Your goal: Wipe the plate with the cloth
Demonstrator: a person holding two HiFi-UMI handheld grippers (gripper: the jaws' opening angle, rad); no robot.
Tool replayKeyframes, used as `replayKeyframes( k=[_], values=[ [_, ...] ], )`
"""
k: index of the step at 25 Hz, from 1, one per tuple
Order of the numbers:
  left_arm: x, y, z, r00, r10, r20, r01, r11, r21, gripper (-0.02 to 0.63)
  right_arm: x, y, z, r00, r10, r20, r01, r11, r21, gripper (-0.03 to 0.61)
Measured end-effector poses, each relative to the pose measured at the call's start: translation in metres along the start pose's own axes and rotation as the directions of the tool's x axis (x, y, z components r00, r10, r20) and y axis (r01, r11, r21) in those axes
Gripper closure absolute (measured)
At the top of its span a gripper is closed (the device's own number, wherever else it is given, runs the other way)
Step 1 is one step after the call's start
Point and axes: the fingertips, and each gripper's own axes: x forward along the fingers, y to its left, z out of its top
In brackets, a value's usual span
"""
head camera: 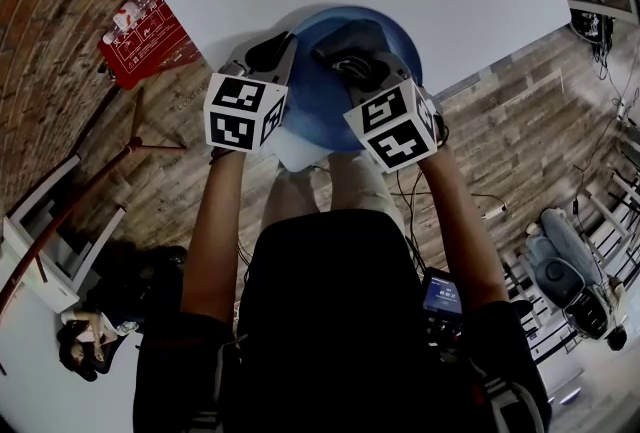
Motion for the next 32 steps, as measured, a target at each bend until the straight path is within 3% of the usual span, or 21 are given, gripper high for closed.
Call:
replayKeyframes(
  k=[32],
  values=[
    [0.000, 0.001, -0.001, 1.000, 0.002, -0.003, -0.002, 1.000, 0.000, 0.580, -0.019, 0.016, -0.042, 0.998, 0.033, -0.059, -0.028, 0.997, 0.073, 0.528]
  ],
)
